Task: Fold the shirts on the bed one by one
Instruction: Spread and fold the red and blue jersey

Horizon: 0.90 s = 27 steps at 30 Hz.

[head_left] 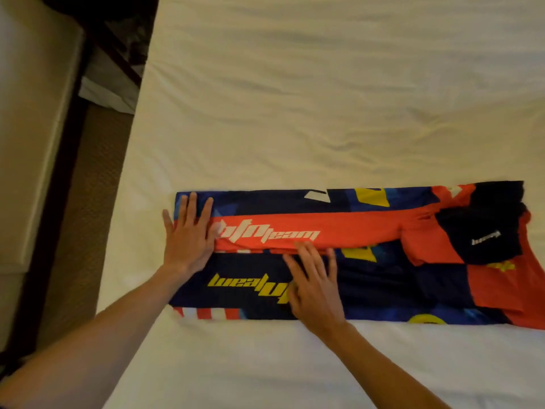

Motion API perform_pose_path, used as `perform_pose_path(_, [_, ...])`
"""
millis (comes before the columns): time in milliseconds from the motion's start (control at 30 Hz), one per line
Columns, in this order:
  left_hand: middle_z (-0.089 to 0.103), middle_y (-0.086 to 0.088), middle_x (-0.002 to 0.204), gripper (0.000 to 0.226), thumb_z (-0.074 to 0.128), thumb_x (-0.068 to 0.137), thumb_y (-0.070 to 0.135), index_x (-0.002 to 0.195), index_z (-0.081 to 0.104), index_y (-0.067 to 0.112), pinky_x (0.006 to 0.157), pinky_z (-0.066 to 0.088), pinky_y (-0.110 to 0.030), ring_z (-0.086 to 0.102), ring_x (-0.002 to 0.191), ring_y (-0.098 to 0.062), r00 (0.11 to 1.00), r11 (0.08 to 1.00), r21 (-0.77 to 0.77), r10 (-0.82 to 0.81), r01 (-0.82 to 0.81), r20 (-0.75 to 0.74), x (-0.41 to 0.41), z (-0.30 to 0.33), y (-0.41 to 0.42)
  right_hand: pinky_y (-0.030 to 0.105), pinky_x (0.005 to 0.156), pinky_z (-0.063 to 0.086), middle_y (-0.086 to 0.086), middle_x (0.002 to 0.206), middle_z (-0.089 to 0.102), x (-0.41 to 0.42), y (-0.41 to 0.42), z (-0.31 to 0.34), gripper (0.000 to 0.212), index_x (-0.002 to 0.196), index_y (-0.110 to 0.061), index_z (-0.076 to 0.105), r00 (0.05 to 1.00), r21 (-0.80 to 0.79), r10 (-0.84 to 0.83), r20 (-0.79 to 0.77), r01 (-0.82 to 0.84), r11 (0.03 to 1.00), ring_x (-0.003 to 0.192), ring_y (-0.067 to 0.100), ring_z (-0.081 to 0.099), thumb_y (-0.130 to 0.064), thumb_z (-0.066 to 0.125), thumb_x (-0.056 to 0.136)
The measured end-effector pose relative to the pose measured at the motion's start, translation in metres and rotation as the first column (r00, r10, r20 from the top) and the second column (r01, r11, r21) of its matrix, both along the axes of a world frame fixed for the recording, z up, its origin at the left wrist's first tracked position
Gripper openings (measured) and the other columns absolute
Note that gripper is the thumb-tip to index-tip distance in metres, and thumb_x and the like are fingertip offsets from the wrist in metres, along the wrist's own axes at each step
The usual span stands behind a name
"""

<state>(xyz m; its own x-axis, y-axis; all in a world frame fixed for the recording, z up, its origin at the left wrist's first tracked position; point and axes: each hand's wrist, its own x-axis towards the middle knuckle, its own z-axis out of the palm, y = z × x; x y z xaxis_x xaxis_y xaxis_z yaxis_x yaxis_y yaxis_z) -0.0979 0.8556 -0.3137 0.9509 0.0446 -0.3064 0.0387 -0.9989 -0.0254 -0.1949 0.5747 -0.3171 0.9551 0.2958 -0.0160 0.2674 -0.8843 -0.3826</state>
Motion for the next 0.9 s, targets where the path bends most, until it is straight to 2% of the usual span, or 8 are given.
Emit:
perform_pose_path(100, [0.019,-0.003,0.165,0.052,0.029,0.106,0.036,0.156,0.028,0.022,0.119,0.01,-0.058,0.013,0.152,-0.021,0.999,0.996,-0.07,-0.048,0.047,-0.014,0.02,0.011,0.013,0.051,0.097,0.045,0.0,0.136,0.05,-0.004,0.074,0.013,0.05,0.128,-0.024,0.06,0.971,0.217,0.189,-0.146,-0.154,0.964,0.123,0.024,0.047,-0.045,0.061,0.082])
perform_pose_path(267, [0.03,-0.001,0.157,0.057,0.046,0.098,0.028,0.152,0.03,0.022,0.108,0.03,-0.052,0.029,0.142,-0.025,0.988,0.992,-0.03,-0.125,0.122,-0.088,0.048,0.022,0.029,0.054,0.11,0.025,0.006,0.152,0.027,-0.011,0.162,0.018,0.078,0.147,-0.026,0.035,0.815,0.06,0.428,-0.391,-0.441,0.895,0.134,0.031,0.027,-0.048,0.069,0.081])
perform_pose_path(367, [0.05,-0.005,0.132,0.04,0.056,0.09,0.029,0.129,0.051,0.019,0.099,0.035,-0.049,0.044,0.125,-0.03,0.992,0.998,0.018,-0.05,0.052,-0.12,0.063,0.031,0.029,0.049,0.105,0.031,0.005,0.143,0.04,-0.013,0.175,0.02,0.046,0.139,-0.024,0.051,0.89,0.071,0.332,-0.311,-0.326,0.943,0.128,0.032,0.038,-0.028,0.056,0.094])
perform_pose_path(467, [0.064,-0.005,0.1,0.014,0.066,0.084,0.03,0.088,0.063,0.017,0.075,0.046,-0.037,0.059,0.1,-0.031,0.974,0.988,-0.092,0.103,-0.124,-0.203,0.082,0.048,0.025,0.036,0.096,0.037,-0.003,0.125,0.06,-0.006,0.173,0.031,0.031,0.124,-0.025,0.068,0.9,0.367,0.155,-0.407,0.006,0.93,0.115,0.021,0.047,-0.019,0.051,0.098])
perform_pose_path(600, [0.064,-0.004,0.069,0.02,0.072,0.073,0.03,0.066,0.065,0.013,0.058,0.044,-0.027,0.065,0.072,-0.028,0.948,0.919,-0.277,0.222,-0.282,-0.228,0.115,0.079,-0.022,0.026,0.075,0.05,-0.004,0.094,0.073,-0.005,0.141,0.053,0.021,0.102,-0.02,0.074,0.745,0.661,-0.064,-0.664,0.625,0.415,0.086,0.009,0.063,-0.01,0.056,0.096])
perform_pose_path(733, [0.064,-0.003,0.065,0.036,0.073,0.073,0.044,0.067,0.063,0.011,0.052,0.047,-0.027,0.066,0.068,-0.027,0.954,0.887,-0.419,0.071,-0.194,-0.292,0.128,0.09,-0.126,0.032,0.078,0.057,0.006,0.096,0.073,-0.021,0.071,0.05,0.016,0.1,-0.023,0.073,0.417,0.465,-0.227,-0.88,0.854,-0.233,0.09,0.016,0.069,-0.019,0.058,0.099])
perform_pose_path(800, [0.07,-0.001,0.064,0.067,0.061,0.069,0.079,0.069,0.065,0.012,0.059,0.054,-0.03,0.069,0.063,-0.021,0.942,0.873,-0.462,-0.013,-0.152,-0.336,0.124,0.086,-0.171,0.033,0.076,0.059,0.006,0.102,0.073,-0.028,0.035,0.043,0.016,0.107,-0.025,0.07,0.27,0.343,-0.237,-0.933,0.865,-0.365,0.094,0.018,0.071,-0.018,0.06,0.097])
perform_pose_path(900, [0.069,0.005,0.083,0.077,0.045,0.069,0.092,0.081,0.067,0.02,0.075,0.051,-0.036,0.063,0.081,-0.019,0.965,0.908,-0.419,-0.104,-0.006,-0.239,0.122,0.072,-0.198,0.032,0.066,0.059,0.009,0.093,0.073,-0.035,-0.004,0.032,0.014,0.104,-0.016,0.065,0.13,0.234,-0.296,-0.946,0.907,-0.35,0.084,0.021,0.073,-0.024,0.068,0.093])
